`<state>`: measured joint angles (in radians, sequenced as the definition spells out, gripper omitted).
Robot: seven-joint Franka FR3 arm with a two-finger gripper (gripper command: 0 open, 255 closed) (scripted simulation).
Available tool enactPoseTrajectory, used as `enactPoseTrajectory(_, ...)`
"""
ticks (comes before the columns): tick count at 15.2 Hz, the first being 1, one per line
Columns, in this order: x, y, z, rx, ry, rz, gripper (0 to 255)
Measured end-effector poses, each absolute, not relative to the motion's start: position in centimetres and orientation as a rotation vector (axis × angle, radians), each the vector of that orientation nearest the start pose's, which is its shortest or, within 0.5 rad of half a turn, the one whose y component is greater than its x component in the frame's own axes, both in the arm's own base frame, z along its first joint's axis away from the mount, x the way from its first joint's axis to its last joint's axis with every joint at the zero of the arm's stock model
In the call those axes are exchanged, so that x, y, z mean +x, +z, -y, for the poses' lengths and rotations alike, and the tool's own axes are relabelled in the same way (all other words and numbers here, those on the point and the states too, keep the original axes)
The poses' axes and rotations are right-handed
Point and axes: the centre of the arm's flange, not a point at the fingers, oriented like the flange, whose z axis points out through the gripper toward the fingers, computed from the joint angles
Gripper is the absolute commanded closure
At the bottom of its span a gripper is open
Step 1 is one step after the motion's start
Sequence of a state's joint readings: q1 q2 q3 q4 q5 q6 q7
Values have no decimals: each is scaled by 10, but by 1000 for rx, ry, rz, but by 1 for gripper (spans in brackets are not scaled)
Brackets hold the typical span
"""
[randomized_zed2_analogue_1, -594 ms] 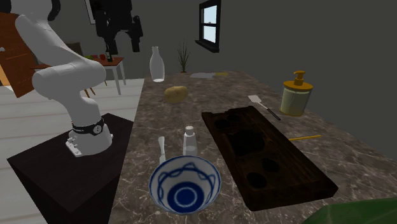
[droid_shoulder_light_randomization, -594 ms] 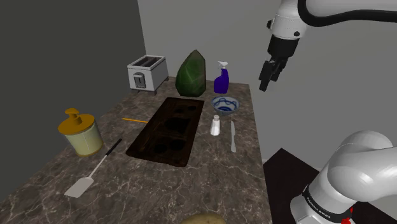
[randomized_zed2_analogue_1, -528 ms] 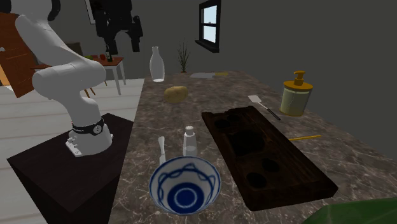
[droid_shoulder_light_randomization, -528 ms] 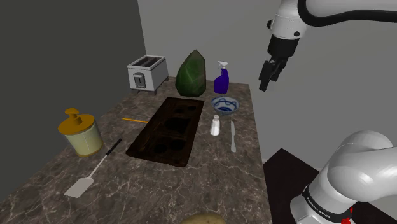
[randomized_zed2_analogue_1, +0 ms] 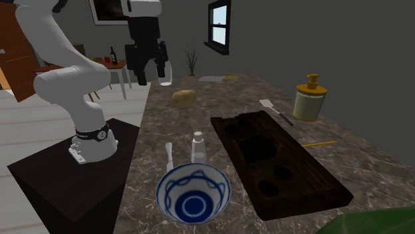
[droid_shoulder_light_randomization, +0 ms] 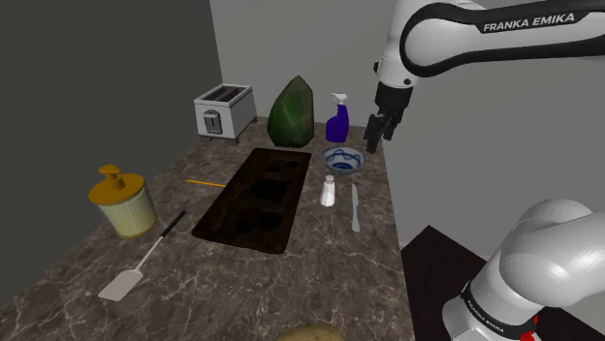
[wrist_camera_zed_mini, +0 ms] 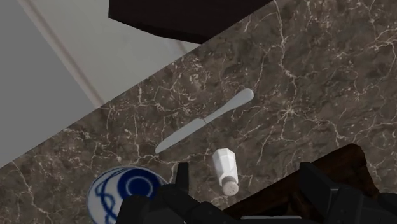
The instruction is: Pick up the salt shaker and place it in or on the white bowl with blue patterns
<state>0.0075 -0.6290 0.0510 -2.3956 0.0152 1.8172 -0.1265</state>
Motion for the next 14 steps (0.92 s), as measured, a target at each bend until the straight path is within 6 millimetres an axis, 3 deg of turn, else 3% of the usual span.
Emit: enactPoseTrajectory(14, 490, 410, -44, -3052, -10, 332, 0)
